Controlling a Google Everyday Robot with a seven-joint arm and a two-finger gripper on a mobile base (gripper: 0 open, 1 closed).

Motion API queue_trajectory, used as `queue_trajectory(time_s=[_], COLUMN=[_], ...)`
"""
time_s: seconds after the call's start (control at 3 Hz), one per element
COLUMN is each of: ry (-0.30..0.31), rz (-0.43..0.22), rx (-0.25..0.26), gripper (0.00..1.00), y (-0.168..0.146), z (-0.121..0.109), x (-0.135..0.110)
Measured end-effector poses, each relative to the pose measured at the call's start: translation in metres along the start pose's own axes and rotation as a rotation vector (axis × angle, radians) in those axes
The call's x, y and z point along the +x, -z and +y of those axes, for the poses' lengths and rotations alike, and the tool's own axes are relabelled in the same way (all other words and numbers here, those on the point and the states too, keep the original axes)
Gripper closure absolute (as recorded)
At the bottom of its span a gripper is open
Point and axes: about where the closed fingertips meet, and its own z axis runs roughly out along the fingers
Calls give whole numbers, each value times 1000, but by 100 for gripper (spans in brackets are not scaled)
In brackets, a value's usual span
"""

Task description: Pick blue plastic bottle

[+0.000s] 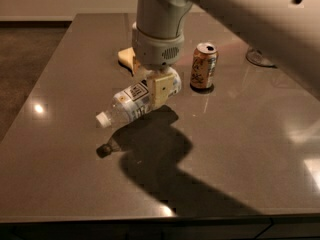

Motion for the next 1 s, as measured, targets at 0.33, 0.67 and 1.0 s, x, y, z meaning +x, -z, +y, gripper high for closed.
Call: queue_trajectory(time_s=[0.33, 0.67, 1.0], ry=[9, 9, 11], rz=[-77, -137, -143], rx=[36, 60, 84], gripper=[100, 100, 100], y=[35, 58, 57], z=[7, 13, 6], x=[-13, -24, -27])
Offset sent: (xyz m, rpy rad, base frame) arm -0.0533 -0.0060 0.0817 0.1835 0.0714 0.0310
